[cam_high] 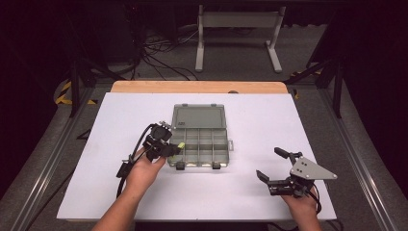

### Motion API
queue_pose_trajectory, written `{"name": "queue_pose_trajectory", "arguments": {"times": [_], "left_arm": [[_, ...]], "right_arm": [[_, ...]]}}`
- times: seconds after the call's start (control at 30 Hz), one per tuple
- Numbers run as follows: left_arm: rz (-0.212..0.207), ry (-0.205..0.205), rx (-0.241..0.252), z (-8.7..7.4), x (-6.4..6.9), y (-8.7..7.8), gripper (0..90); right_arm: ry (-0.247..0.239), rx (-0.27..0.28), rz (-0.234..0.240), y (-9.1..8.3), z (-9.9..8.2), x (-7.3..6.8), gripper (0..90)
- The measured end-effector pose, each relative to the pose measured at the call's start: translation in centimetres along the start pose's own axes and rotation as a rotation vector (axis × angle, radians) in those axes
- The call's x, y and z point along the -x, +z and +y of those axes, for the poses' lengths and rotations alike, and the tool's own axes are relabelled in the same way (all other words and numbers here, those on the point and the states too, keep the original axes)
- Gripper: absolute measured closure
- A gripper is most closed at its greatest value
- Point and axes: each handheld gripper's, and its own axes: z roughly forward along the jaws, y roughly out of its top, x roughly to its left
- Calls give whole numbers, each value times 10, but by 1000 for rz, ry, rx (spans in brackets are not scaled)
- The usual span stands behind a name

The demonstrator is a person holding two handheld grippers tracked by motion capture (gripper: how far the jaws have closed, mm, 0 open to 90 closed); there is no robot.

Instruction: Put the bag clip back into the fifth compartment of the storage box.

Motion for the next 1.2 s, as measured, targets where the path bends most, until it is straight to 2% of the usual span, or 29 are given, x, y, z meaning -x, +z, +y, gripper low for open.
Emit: {"name": "queue_pose_trajectory", "arguments": {"times": [0.3,0.7,0.97,1.1,1.2], "left_arm": [[4,-12,-20,-3,0,6,775],[17,-20,-15,-6,-2,6,771],[7,-10,4,-7,-1,2,691],[-10,18,26,-7,0,-4,631],[-40,46,55,-7,3,-12,501]], "right_arm": [[-4,0,2,1,0,0,66],[-1,-5,7,1,0,0,66],[-1,-5,11,1,0,0,66],[1,-5,11,1,0,0,66],[3,-4,12,2,0,0,66]]}}
